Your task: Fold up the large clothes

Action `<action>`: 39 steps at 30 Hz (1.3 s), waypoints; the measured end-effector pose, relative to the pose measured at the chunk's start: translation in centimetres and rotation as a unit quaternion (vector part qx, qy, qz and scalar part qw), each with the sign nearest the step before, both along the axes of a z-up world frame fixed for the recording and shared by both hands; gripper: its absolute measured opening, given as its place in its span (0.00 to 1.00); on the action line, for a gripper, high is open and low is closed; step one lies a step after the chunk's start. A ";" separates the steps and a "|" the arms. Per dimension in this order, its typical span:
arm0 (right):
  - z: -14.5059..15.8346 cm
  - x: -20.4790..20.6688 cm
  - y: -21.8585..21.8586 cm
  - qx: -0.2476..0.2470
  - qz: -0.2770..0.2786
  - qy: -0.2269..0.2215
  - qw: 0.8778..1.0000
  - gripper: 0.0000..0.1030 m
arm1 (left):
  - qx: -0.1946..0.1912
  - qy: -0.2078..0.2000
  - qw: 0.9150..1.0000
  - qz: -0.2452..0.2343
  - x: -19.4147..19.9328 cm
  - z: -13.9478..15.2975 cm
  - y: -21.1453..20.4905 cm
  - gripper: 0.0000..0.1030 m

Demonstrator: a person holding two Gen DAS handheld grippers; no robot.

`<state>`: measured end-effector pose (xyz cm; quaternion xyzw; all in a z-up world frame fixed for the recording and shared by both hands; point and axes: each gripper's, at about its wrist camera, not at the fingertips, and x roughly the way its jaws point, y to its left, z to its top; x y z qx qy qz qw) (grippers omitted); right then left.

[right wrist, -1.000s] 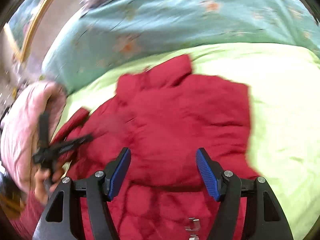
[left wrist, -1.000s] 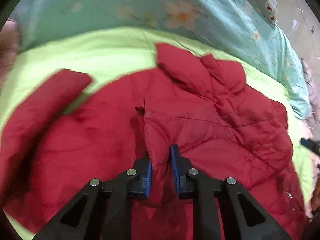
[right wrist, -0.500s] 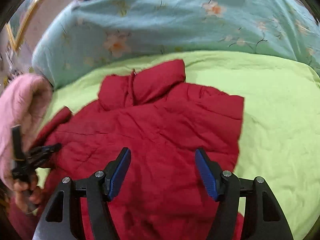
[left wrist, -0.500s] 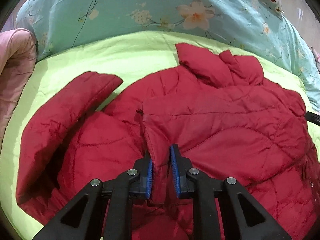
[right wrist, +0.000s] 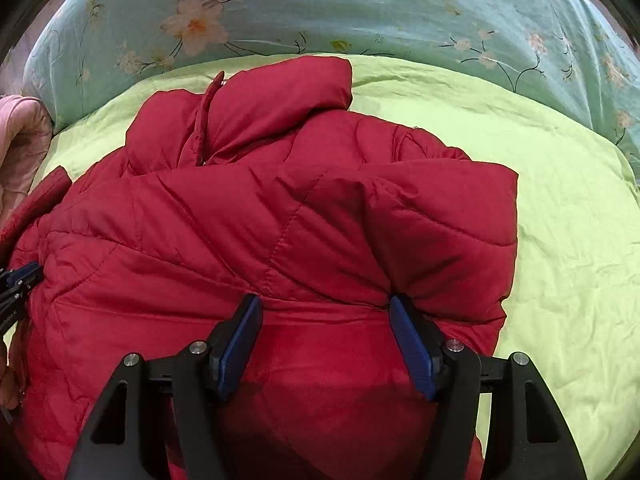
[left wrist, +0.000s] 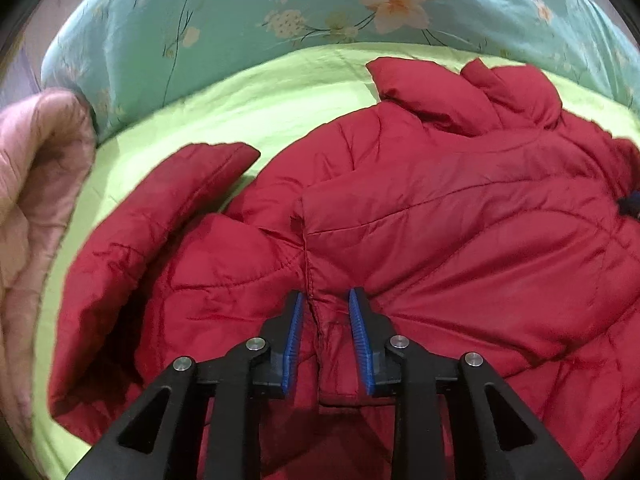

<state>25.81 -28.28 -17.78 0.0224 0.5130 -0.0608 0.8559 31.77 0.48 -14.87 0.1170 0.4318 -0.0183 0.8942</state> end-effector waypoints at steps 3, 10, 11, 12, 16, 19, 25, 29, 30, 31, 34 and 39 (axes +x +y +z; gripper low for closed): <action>0.9 -0.6 0.1 0.008 -0.005 -0.002 1.000 0.66 | -0.013 -0.003 1.000 0.000 -0.8 1.1 0.3 0.31; 4.7 -2.8 1.4 0.067 0.006 -0.033 0.997 0.67 | -0.069 -0.041 0.997 0.009 -4.1 5.4 2.3 0.64; 5.1 -3.1 1.7 0.074 0.010 -0.036 0.997 0.67 | -0.077 -0.047 0.996 0.009 -4.4 6.0 2.7 0.64; 5.4 -3.4 2.0 0.080 0.016 -0.038 0.996 0.67 | -0.080 -0.055 0.995 0.012 -4.6 6.7 3.0 0.64; 6.0 -3.8 3.1 0.096 0.028 -0.039 0.994 0.67 | -0.081 -0.072 0.994 0.027 -5.6 8.2 4.4 0.66; 6.3 -4.3 3.7 0.104 0.033 -0.038 0.993 0.67 | -0.081 -0.075 0.993 0.037 -5.9 8.7 5.3 0.66; 6.2 -4.9 4.5 0.114 0.040 -0.028 0.992 0.67 | -0.069 -0.071 0.994 0.055 -4.9 8.9 6.4 0.67; 6.1 -5.3 4.7 0.120 0.042 -0.024 0.992 0.67 | -0.048 -0.064 0.995 0.055 -3.0 9.1 6.3 0.76; 6.1 -5.4 4.8 0.121 0.044 -0.023 0.991 0.67 | -0.040 -0.064 0.996 0.056 -2.4 9.1 6.2 0.77; 6.1 -5.4 4.8 0.122 0.045 -0.022 0.991 0.67 | -0.030 -0.061 0.996 0.058 -1.7 9.1 6.1 0.77; 6.1 -5.6 5.1 0.128 0.048 -0.021 0.990 0.67 | -0.007 -0.045 0.997 0.060 0.1 8.6 5.8 0.78; 6.1 -5.8 5.3 0.134 0.049 -0.022 0.990 0.67 | 0.017 -0.018 0.998 0.055 2.9 6.7 5.7 0.81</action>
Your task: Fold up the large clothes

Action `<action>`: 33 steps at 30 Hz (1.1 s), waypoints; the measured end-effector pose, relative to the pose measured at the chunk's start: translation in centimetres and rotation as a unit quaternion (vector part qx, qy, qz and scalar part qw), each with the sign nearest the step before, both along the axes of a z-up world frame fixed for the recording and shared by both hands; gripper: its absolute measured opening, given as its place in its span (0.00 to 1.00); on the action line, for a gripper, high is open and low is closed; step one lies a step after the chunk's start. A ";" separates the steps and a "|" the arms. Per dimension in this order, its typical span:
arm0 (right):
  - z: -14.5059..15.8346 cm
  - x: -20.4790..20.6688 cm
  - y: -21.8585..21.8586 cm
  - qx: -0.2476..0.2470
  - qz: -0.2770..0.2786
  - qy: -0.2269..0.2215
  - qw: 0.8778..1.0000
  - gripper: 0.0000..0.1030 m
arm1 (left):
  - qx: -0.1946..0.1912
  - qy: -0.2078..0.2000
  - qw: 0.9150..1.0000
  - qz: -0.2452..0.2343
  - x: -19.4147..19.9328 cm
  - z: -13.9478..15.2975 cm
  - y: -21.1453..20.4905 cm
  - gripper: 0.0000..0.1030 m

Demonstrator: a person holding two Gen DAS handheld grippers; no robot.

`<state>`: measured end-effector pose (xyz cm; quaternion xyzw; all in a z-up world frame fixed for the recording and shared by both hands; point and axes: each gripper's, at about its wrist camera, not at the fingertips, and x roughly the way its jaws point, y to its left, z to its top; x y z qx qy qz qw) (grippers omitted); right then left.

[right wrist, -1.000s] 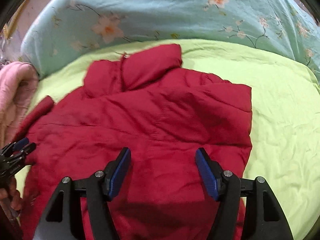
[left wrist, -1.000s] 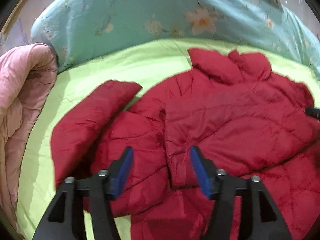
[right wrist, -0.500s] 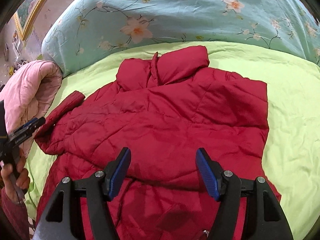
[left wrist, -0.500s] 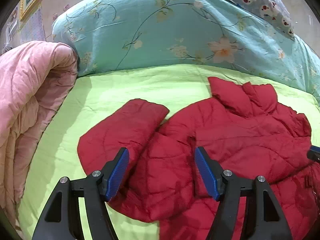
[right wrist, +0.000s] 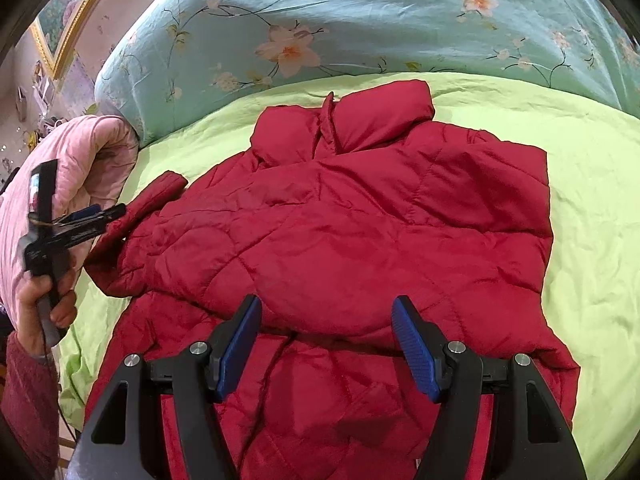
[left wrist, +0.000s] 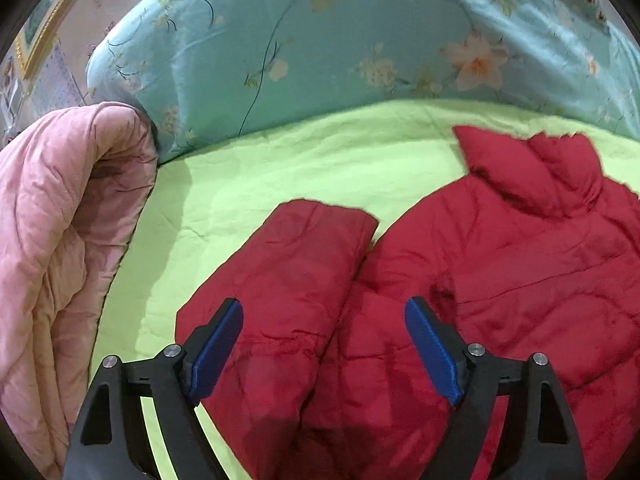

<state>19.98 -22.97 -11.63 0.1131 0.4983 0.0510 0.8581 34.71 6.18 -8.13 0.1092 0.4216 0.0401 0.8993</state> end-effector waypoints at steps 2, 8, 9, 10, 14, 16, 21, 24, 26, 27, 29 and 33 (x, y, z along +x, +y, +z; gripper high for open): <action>0.0 -0.1 0.0 0.003 0.000 0.000 1.000 0.67 | 0.008 0.010 1.000 0.003 1.0 -0.9 0.2 0.81; 0.1 -0.3 0.0 0.014 -0.001 0.002 1.000 0.67 | 0.020 0.052 0.998 0.033 3.6 -4.2 1.5 0.81; 0.2 -0.3 0.0 0.015 0.000 0.001 1.000 0.67 | 0.019 0.053 0.998 0.035 3.9 -4.5 1.6 0.81; 0.2 -0.4 0.1 0.016 0.000 0.000 1.000 0.67 | 0.021 0.054 0.998 0.038 4.2 -4.8 1.7 0.81; 0.3 -0.4 0.3 0.022 0.001 0.001 1.000 0.67 | 0.014 0.057 0.997 0.053 5.2 -5.4 2.4 0.59; 0.3 -0.5 0.3 0.023 0.000 0.001 1.000 0.67 | 0.008 0.058 0.997 0.058 5.5 -5.6 2.8 0.42; 0.4 -0.5 0.4 0.025 0.000 -0.001 1.000 0.67 | -0.037 0.038 0.996 0.067 5.0 -4.8 4.5 0.13; 0.4 -0.5 0.5 0.028 0.000 -0.002 1.000 0.67 | -0.084 0.017 0.993 0.076 3.7 -3.8 5.9 0.09; 0.3 -0.5 0.5 0.030 0.001 -0.002 1.000 0.67 | -0.130 -0.002 0.989 0.076 2.7 -3.1 6.9 0.08; 0.3 -0.5 0.6 0.032 0.001 -0.002 0.999 0.67 | -0.156 -0.014 0.985 0.075 2.1 -2.7 7.4 0.08; 0.3 -0.5 0.7 0.035 0.001 -0.001 0.999 0.67 | -0.195 -0.032 0.978 0.071 0.9 -2.1 8.2 0.07; 0.2 -0.4 0.8 0.041 0.002 0.000 0.999 0.67 | -0.245 -0.058 0.967 0.048 -1.2 -0.7 8.1 0.07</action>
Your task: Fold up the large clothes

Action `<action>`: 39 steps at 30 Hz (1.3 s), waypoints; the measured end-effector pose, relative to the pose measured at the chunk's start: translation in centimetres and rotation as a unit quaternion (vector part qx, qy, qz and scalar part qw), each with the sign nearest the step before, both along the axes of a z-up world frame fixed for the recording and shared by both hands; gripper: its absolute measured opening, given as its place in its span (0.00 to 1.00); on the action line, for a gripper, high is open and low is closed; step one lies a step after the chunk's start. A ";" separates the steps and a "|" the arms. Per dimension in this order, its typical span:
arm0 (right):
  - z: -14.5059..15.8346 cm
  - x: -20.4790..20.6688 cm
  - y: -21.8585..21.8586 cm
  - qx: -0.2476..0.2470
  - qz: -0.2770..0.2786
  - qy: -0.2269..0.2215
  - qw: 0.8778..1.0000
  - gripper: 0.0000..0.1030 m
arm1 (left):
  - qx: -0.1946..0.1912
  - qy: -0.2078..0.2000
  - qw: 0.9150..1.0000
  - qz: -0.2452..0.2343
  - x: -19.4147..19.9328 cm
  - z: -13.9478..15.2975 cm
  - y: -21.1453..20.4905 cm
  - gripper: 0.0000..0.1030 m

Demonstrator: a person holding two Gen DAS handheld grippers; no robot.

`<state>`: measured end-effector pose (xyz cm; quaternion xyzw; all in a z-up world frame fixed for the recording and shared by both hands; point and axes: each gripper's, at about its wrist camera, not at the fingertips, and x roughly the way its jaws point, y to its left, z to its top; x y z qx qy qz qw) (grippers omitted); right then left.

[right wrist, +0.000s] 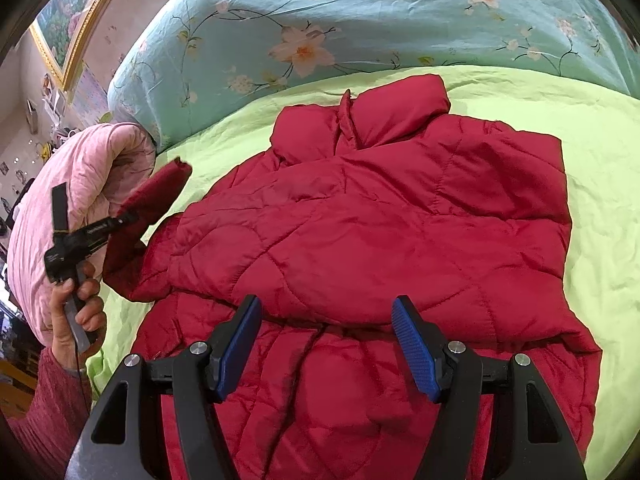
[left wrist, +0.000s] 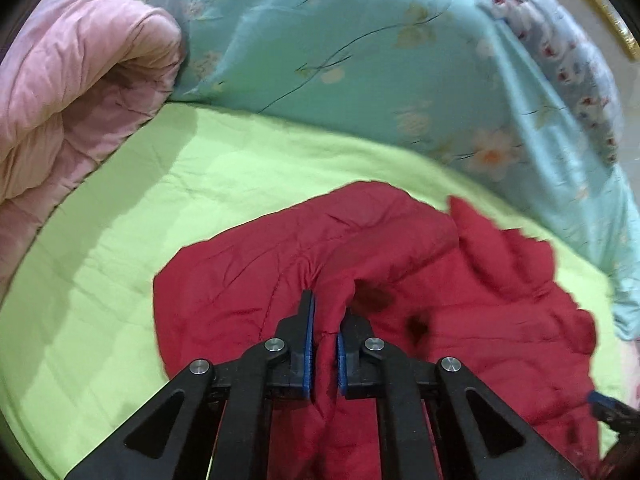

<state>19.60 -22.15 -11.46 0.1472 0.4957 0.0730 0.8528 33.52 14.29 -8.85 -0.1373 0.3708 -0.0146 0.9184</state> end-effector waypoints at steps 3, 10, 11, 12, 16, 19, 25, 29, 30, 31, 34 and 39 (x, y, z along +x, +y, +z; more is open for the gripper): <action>0.0 0.0 -0.2 0.006 -0.003 -0.001 1.000 0.67 | -0.016 -0.018 0.999 -0.023 -1.6 1.0 -1.6 0.06; 0.4 -0.3 -1.2 0.016 -0.019 -0.009 1.000 0.67 | -0.075 -0.047 0.991 -0.098 -4.5 2.8 -7.1 0.06; 0.5 -0.3 -1.3 0.015 -0.023 -0.011 1.000 0.67 | -0.080 -0.048 0.990 -0.107 -4.7 2.8 -7.9 0.06; 0.6 -0.4 -1.5 0.017 -0.028 -0.013 0.999 0.67 | -0.084 -0.048 0.988 -0.117 -4.8 2.7 -8.8 0.06; 0.7 -0.8 -3.0 0.047 -0.052 -0.018 0.997 0.68 | -0.096 -0.036 0.982 -0.159 -5.1 1.7 -12.3 0.06; 0.4 -0.8 -4.5 0.086 -0.071 -0.016 0.994 0.68 | -0.081 -0.020 0.980 -0.180 -5.1 -0.1 -14.4 0.06; -1.0 -0.3 -7.7 0.173 -0.118 -0.013 0.978 0.68 | -0.051 0.015 0.978 -0.200 -5.7 -3.8 -16.4 0.07; -2.0 1.4 -8.3 0.211 -0.126 -0.005 0.969 0.68 | -0.050 0.015 0.978 -0.202 -5.7 -4.2 -15.8 0.07; -2.4 2.0 -8.3 0.217 -0.127 0.002 0.968 0.68 | -0.052 0.016 0.978 -0.202 -5.8 -4.2 -15.5 0.07; -2.9 2.7 -8.2 0.221 -0.130 0.011 0.966 0.68 | -0.053 0.016 0.977 -0.204 -5.8 -4.3 -15.3 0.08; -4.2 4.1 -7.9 0.233 -0.131 0.032 0.963 0.58 | -0.051 0.020 0.976 -0.209 -5.4 -4.1 -16.0 0.17; -5.0 4.9 -7.2 0.229 -0.126 0.046 0.964 0.16 | -0.032 0.037 0.973 -0.224 -6.7 -3.5 -16.8 0.47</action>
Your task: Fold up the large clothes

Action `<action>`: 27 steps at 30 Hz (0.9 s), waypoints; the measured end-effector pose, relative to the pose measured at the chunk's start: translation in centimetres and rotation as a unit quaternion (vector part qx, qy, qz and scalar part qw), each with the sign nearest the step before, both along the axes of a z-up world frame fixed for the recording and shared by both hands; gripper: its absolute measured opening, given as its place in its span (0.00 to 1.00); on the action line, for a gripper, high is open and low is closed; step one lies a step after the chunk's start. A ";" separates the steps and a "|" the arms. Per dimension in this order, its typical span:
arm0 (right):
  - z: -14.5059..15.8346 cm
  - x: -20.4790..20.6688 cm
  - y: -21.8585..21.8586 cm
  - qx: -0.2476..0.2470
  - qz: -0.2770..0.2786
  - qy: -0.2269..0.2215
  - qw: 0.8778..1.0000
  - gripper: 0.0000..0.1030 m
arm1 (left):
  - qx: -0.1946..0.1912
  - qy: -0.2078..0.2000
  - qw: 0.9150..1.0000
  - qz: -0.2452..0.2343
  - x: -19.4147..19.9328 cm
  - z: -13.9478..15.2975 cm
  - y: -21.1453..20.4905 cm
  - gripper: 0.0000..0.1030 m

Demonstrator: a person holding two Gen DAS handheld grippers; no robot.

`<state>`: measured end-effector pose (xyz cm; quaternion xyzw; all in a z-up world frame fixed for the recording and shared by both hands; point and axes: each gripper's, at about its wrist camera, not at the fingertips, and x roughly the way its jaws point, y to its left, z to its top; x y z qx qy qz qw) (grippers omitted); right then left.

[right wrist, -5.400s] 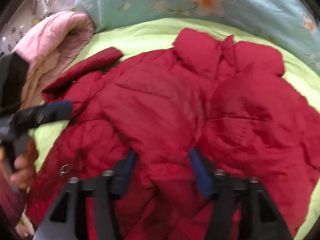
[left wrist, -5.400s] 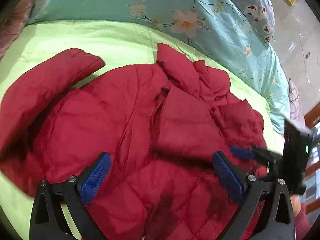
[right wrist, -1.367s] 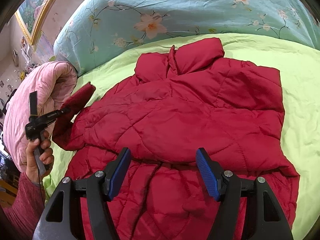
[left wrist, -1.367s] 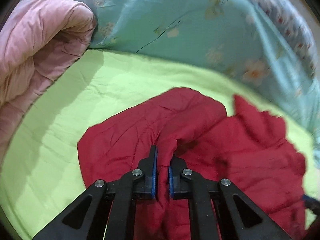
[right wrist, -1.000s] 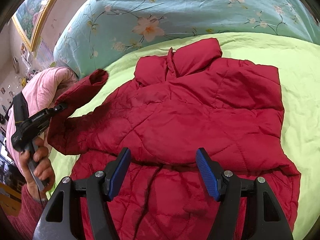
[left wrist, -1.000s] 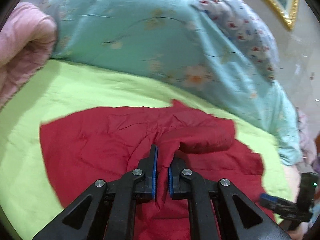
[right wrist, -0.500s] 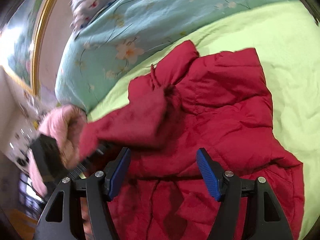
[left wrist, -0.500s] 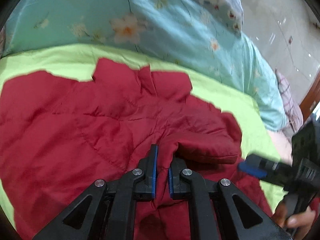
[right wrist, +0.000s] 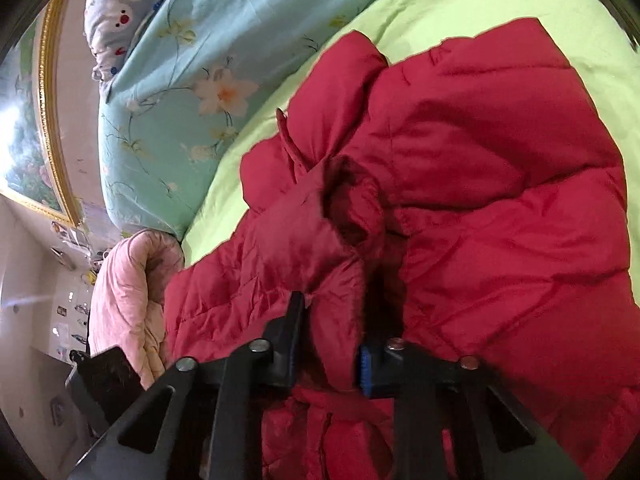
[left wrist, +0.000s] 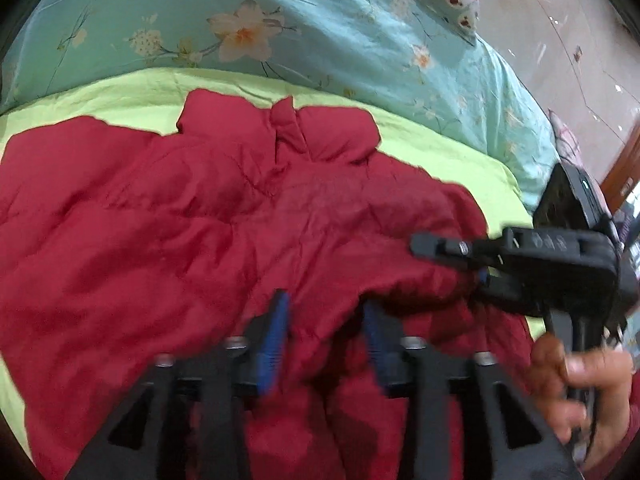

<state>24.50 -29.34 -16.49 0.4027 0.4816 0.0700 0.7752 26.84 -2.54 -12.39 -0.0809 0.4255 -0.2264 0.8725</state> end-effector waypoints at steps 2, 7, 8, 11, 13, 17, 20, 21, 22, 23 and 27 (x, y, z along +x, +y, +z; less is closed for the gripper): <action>0.6 -0.2 0.0 -0.010 0.001 -0.007 1.000 0.13 | -0.002 -0.012 1.000 -0.005 -1.2 1.0 0.1 0.65; 3.2 -0.5 -0.4 -0.048 -0.002 -0.035 0.998 0.12 | -0.006 -0.045 0.999 0.007 -4.8 3.7 3.2 0.66; 3.9 -0.5 -0.4 -0.056 -0.001 -0.043 0.998 0.12 | -0.005 -0.051 0.999 0.018 -5.1 4.2 3.9 0.66; 6.2 -1.2 -0.9 -0.082 0.000 -0.067 0.994 0.12 | -0.003 -0.077 0.995 0.068 -5.6 5.6 6.7 0.64; 7.7 -1.9 -1.6 -0.105 -0.005 -0.080 0.991 0.12 | 0.001 -0.085 0.992 0.091 -5.1 6.3 8.1 0.62; 9.5 -3.5 -3.4 -0.138 -0.015 -0.090 0.986 0.11 | 0.008 -0.070 0.992 0.105 -2.5 5.7 9.2 0.47; 9.0 -4.0 -4.4 -0.151 -0.016 -0.077 0.985 0.11 | 0.022 -0.063 0.992 0.109 -0.8 5.2 8.6 0.40; 8.5 -4.0 -4.6 -0.153 -0.017 -0.069 0.986 0.11 | 0.026 -0.062 0.992 0.106 -0.1 5.1 8.2 0.39; 8.1 -4.0 -4.7 -0.154 -0.018 -0.064 0.986 0.11 | 0.030 -0.061 0.993 0.100 0.4 4.9 7.8 0.38; 7.6 -4.0 -4.9 -0.158 -0.020 -0.058 0.986 0.10 | 0.033 -0.060 0.993 0.094 1.0 4.7 7.3 0.38; 5.6 -3.8 -5.0 -0.180 -0.020 -0.035 0.983 0.10 | 0.054 -0.045 0.994 0.078 4.1 2.5 5.6 0.35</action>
